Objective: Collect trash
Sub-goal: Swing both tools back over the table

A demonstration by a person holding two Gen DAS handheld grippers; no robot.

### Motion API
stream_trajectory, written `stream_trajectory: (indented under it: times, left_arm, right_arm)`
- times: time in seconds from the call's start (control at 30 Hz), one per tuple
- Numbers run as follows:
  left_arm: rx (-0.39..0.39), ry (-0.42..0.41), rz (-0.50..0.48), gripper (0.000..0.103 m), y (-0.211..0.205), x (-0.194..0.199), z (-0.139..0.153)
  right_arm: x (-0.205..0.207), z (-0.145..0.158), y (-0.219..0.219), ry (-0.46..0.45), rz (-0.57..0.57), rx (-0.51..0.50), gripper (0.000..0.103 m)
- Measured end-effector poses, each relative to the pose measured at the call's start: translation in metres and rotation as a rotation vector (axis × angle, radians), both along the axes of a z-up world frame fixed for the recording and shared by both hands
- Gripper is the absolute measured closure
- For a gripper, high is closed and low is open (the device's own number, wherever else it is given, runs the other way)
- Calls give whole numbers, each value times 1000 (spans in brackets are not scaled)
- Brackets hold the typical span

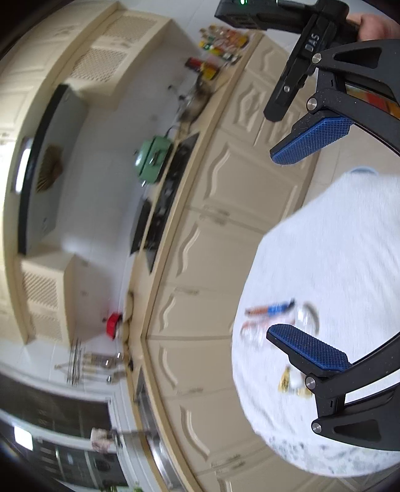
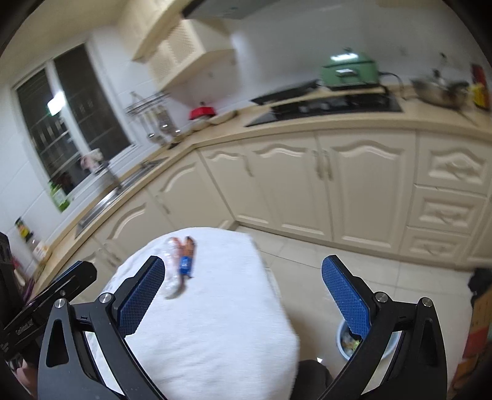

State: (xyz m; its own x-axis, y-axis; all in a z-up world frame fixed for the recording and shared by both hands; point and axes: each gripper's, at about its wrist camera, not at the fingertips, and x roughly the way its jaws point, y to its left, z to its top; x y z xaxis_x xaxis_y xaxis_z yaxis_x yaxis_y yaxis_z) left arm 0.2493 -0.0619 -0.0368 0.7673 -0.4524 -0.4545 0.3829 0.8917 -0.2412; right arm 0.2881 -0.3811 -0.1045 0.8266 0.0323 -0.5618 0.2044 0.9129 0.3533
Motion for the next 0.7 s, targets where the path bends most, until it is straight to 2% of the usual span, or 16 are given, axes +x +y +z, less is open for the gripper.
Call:
stream_trajectory:
  times: [0.2, 0.4, 0.5, 0.7]
  left_arm:
    - [-10, -10, 98, 1, 45, -35, -3]
    - [14, -12, 174, 1, 64, -58, -8]
    - [24, -1, 202, 1, 66, -56, -10]
    - [42, 51, 254, 1, 69, -25, -18]
  right_arm:
    - [15, 16, 48, -36, 97, -51, 0]
    - [28, 17, 83, -37, 173, -102, 0]
    - [36, 13, 96, -27, 201, -109, 0]
    - [65, 0, 127, 6, 290, -138, 0]
